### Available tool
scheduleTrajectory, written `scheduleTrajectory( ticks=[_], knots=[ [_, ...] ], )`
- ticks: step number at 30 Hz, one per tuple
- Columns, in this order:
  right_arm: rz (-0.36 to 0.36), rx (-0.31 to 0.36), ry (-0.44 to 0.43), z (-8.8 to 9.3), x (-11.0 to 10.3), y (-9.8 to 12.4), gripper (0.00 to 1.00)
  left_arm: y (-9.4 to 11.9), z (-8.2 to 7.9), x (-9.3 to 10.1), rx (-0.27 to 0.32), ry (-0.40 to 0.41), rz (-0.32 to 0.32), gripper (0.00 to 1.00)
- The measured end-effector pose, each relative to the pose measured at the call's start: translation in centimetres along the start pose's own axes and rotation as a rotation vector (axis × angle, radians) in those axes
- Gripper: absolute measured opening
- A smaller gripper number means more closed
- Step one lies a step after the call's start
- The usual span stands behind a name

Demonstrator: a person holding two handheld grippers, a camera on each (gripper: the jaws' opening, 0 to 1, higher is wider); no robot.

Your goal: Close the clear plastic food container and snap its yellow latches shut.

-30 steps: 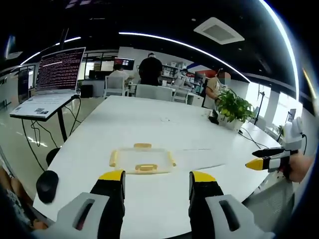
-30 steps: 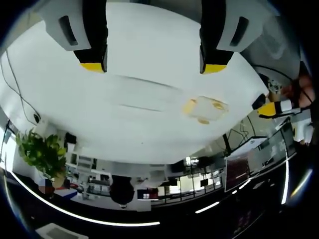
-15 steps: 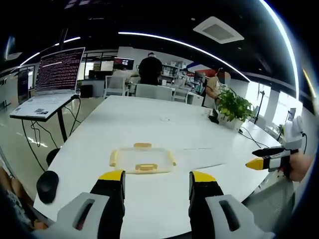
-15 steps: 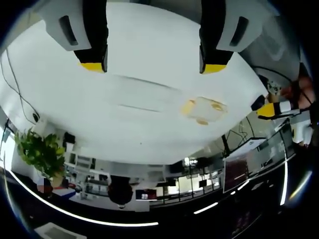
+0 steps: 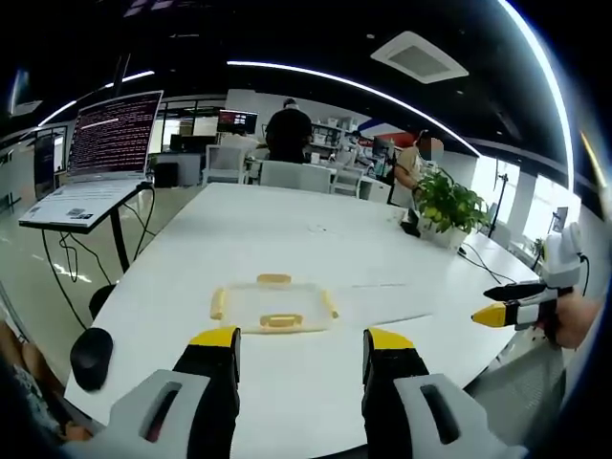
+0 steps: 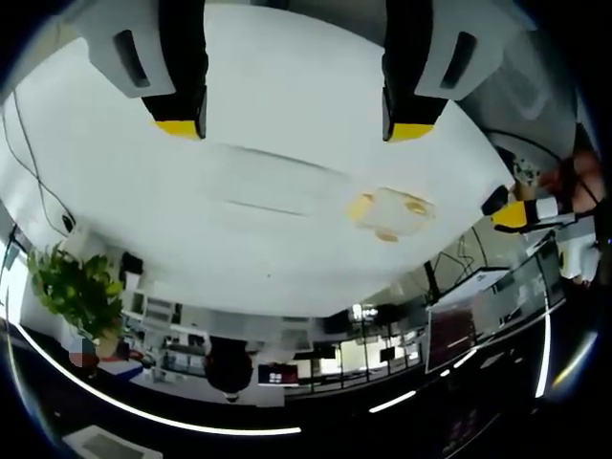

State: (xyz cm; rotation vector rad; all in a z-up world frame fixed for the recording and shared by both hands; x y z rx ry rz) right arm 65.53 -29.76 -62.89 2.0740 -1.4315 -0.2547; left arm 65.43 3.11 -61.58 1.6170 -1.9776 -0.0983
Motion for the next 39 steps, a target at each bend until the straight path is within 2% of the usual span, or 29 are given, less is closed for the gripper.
scheduleTrajectory(
  ticks=[8,15,20,24,32,39],
  knots=[
    [-0.021,-0.016,-0.018,0.1,-0.1,-0.3,0.74,0.0,0.0,0.1,-0.005,-0.006,0.002,0.46],
    [-0.034,-0.015,0.032,-0.2,-0.6,-0.3,0.74,-0.2,0.1,-0.7,-0.052,0.077,-0.033,0.46],
    [-0.043,-0.031,0.004,-0.3,-0.3,-0.5,0.75,-0.3,0.1,-0.6,-0.064,0.078,-0.040,0.46],
    [-0.053,-0.045,0.018,-0.4,-0.1,-0.7,0.75,-0.7,-0.3,-0.5,-0.069,0.086,-0.035,0.46],
    [-0.065,-0.035,0.037,-1.7,0.9,-1.3,0.74,-1.5,-0.9,-0.5,-0.075,0.041,-0.020,0.46],
    [-0.096,-0.046,0.075,-2.0,0.6,-2.3,0.74,-2.0,-1.1,-1.9,-0.100,0.029,-0.028,0.46]
  ],
)
Point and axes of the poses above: the point that each gripper's makers call its tool centre point, and the gripper's own axes: y roughly backward along the fingers, x roughly to its right, z roughly out of its underside, the point moved 8 cm from there along y, roughly backward along the fingers, and after that the axes turned 15 degrees about y, right-handed, at the moved point
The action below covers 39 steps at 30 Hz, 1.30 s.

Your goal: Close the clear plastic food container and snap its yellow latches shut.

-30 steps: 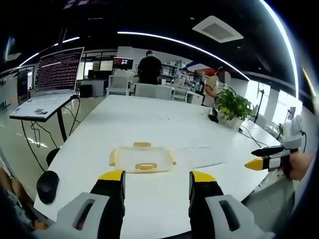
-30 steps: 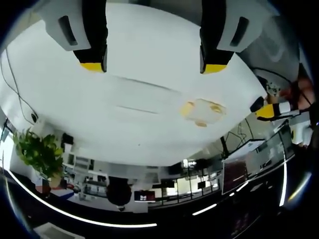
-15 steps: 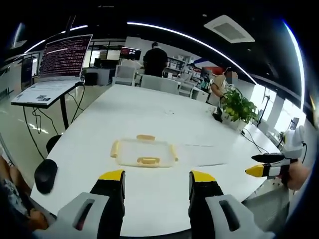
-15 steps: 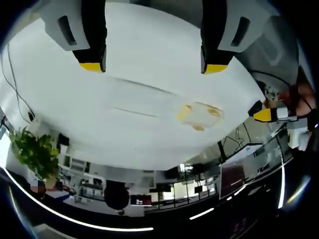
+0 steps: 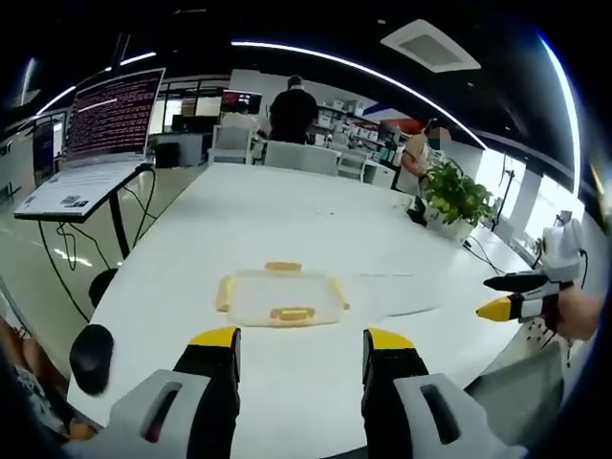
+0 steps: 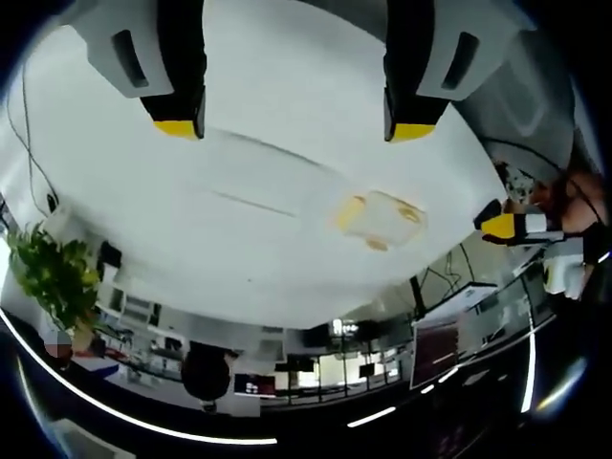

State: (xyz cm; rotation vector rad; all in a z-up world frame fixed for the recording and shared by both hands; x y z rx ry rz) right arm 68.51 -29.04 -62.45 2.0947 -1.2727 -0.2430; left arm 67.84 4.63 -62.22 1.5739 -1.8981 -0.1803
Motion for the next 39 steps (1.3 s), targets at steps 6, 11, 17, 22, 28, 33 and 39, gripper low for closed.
scheduleTrajectory(
  ticks=[6,11,17,22,28,33,39],
  knots=[
    [-0.030,-0.005,0.030,-0.7,-0.2,-0.7,0.74,-0.4,-0.1,-1.0,-0.041,-0.023,0.011,0.46],
    [-0.052,-0.001,0.075,-1.5,-0.2,-1.2,0.73,-0.8,-0.5,-1.6,-0.062,-0.044,0.018,0.46],
    [-0.101,0.006,0.127,-2.6,-0.3,-2.0,0.71,-1.5,-1.0,-2.1,-0.104,-0.082,0.042,0.46],
    [-0.120,0.027,0.188,-4.0,-0.2,-2.4,0.70,-2.2,-2.0,-2.6,-0.122,-0.152,0.062,0.46],
    [-0.152,0.041,0.226,-5.3,0.1,-3.5,0.69,-3.3,-4.2,-3.5,-0.142,-0.237,0.100,0.46],
    [-0.170,0.043,0.266,-6.2,0.6,-4.4,0.69,-4.3,-5.1,-3.6,-0.167,-0.305,0.135,0.46],
    [-0.210,0.059,0.313,-7.4,0.6,-5.7,0.68,-5.5,-6.0,-3.5,-0.198,-0.405,0.178,0.46]
  ],
)
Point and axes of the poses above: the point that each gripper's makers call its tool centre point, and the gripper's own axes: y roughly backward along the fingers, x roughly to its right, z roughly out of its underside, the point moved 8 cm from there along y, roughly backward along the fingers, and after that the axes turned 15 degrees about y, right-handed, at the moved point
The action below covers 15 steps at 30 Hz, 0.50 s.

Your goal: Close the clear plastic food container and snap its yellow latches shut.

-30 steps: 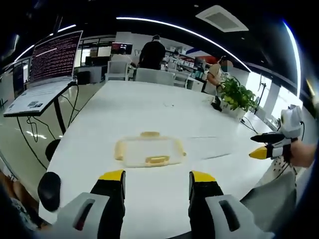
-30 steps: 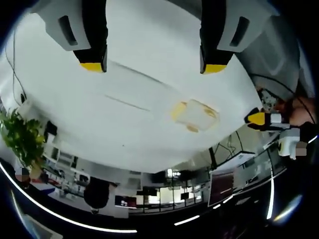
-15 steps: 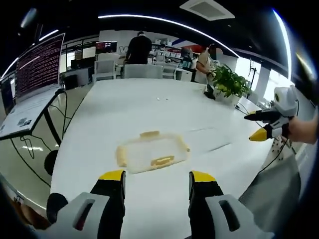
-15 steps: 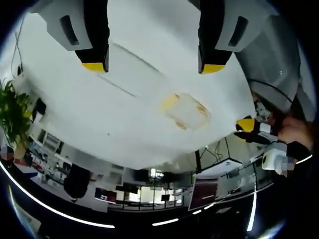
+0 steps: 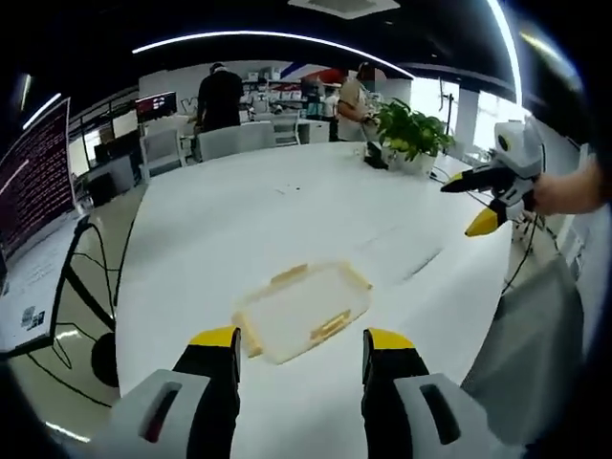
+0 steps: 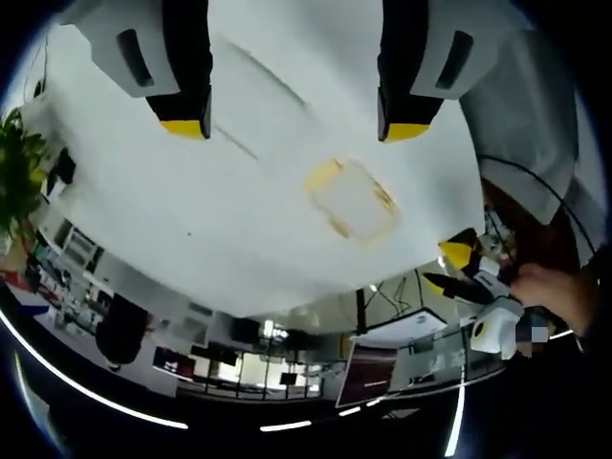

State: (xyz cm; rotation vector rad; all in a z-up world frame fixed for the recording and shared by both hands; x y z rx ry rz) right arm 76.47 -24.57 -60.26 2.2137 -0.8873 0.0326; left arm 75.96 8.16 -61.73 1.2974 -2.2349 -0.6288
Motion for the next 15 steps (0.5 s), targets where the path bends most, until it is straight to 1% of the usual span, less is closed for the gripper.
scheduleTrajectory(
  ticks=[1,3,5,8,10,11,15],
  knots=[
    [-0.013,0.004,0.014,-0.2,0.0,-0.4,0.67,-0.3,-0.1,-0.2,-0.019,-0.029,0.011,0.46],
    [-0.026,0.004,0.027,-0.4,0.0,-0.7,0.67,-0.4,-0.2,-0.1,-0.029,-0.050,0.026,0.46],
    [-0.058,0.009,0.046,-0.8,0.0,-1.4,0.66,-0.7,-0.5,0.0,-0.045,-0.079,0.052,0.46],
    [-0.110,0.048,0.093,-1.6,-0.4,-2.1,0.63,-1.1,-0.9,-0.1,-0.072,-0.123,0.079,0.46],
    [-0.130,0.055,0.114,-1.9,-0.5,-2.4,0.63,-1.4,-1.3,-0.2,-0.087,-0.139,0.104,0.46],
    [-0.142,0.062,0.124,-2.1,-0.6,-2.6,0.63,-1.4,-1.3,-0.2,-0.088,-0.143,0.107,0.46],
    [-0.185,0.067,0.165,-2.7,-0.6,-3.7,0.62,-2.0,-2.1,-0.5,-0.108,-0.204,0.139,0.46]
  ],
)
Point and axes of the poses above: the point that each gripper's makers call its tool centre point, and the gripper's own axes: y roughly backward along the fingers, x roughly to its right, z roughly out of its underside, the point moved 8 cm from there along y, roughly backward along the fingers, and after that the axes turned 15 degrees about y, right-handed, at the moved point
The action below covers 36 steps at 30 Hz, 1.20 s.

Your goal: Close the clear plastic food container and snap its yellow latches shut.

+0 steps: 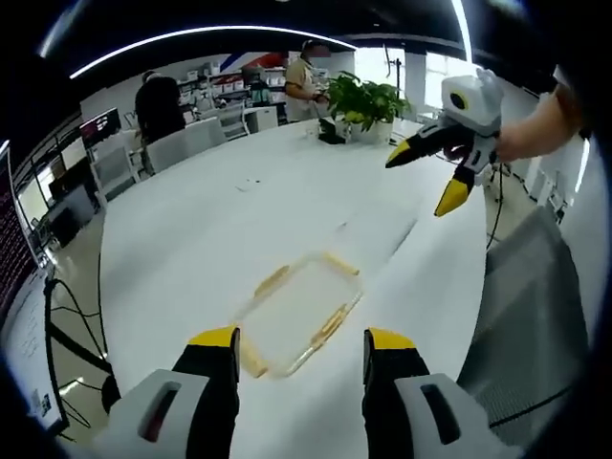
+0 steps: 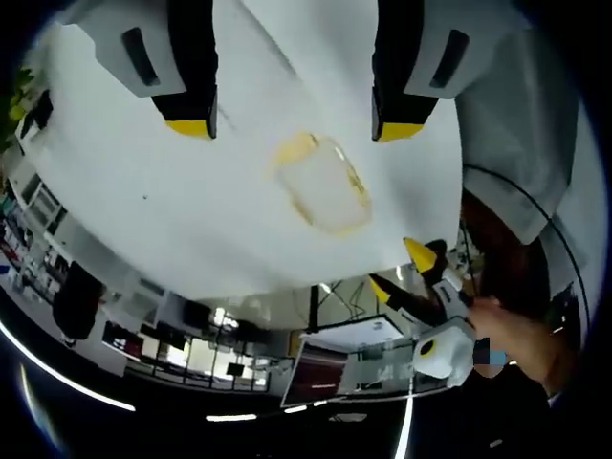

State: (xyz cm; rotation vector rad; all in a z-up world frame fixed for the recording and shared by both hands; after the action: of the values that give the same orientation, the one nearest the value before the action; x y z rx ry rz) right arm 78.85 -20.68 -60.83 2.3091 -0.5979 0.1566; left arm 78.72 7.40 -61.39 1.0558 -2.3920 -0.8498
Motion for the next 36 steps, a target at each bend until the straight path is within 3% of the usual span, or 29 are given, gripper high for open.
scheduleTrajectory(
  ticks=[6,13,23,27,36],
  knots=[
    [-0.066,0.024,0.090,-0.7,0.3,-1.1,0.60,-0.5,-0.2,-0.8,-0.097,-0.245,0.087,0.48],
    [-0.111,0.011,0.117,-0.4,1.1,-2.3,0.60,-1.0,-0.3,-2.0,-0.143,-0.293,0.132,0.49],
    [-0.185,-0.001,0.163,-0.4,2.0,-4.8,0.60,-2.7,-0.6,-3.9,-0.220,-0.454,0.186,0.48],
    [-0.212,0.022,0.167,-0.8,2.2,-5.7,0.60,-3.3,-1.0,-5.2,-0.233,-0.450,0.203,0.48],
    [-0.305,0.012,0.187,-0.2,2.6,-8.0,0.59,-4.5,-1.2,-5.9,-0.257,-0.460,0.272,0.48]
  ],
)
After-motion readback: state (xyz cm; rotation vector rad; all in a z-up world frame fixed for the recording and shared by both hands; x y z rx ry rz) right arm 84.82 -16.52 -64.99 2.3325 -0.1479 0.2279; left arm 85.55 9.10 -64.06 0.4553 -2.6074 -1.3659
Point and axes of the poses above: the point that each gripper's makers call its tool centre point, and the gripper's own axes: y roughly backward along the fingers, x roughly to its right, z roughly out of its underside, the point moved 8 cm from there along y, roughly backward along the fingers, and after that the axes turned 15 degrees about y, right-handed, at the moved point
